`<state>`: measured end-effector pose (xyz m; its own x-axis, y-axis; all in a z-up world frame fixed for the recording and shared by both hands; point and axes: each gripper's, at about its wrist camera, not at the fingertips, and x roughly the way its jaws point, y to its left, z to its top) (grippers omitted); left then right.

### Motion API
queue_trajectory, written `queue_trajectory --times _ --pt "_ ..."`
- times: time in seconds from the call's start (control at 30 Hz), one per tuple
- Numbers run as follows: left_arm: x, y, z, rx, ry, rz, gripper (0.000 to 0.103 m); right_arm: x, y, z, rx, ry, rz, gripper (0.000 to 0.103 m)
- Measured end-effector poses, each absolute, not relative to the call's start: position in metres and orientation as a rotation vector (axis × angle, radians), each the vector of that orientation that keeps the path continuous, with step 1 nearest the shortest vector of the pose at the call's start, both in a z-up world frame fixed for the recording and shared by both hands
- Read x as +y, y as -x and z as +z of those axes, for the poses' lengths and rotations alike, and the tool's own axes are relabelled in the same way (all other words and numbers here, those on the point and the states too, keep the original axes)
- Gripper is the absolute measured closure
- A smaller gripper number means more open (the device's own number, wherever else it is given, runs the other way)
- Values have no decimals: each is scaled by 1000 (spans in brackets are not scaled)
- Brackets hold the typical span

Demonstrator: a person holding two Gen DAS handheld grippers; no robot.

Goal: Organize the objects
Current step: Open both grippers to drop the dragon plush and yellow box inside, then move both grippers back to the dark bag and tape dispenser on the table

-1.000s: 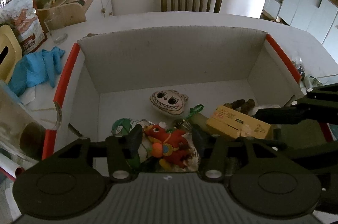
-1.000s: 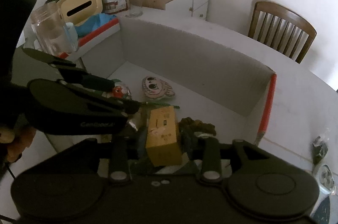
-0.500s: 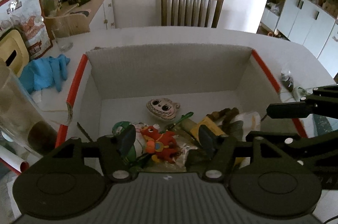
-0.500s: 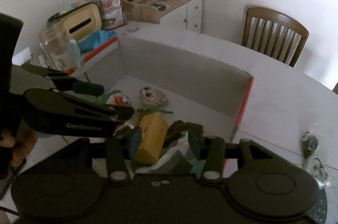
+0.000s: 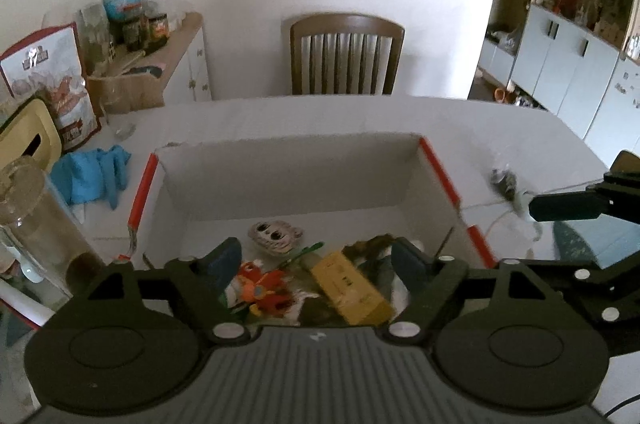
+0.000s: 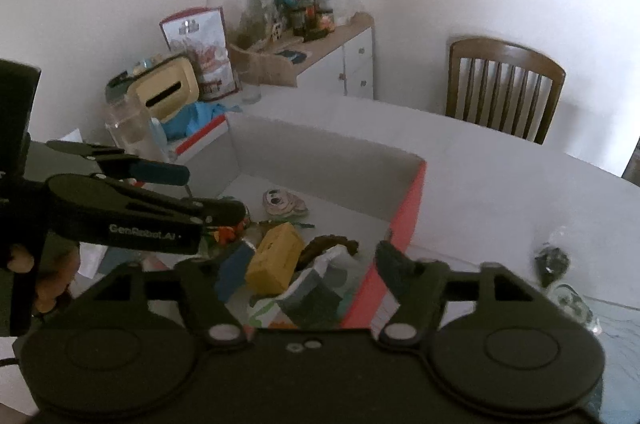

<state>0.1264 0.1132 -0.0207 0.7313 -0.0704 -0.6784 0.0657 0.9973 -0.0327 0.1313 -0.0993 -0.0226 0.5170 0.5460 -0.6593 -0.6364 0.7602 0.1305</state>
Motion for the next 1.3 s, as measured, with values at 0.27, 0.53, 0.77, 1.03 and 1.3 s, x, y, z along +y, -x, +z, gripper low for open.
queue_trajectory --times 0.27,0.53,0.77,1.03,1.3 --pt "78 -117 -4 715 -3 -93 17 -146 -125 -9 705 72 692 17" --pt "37 -118 5 700 5 -125 13 -191 -122 -3 673 46 660 11" --pt "-4 -124 5 690 3 -154 1 -236 -129 -5 677 19 634 3" --pt "-53 -141 -5 671 0 -160 0 -283 -139 -13 653 25 566 1" --pt "-95 -169 -20 641 13 -193 0 -315 -157 -35 638 97 511 1"
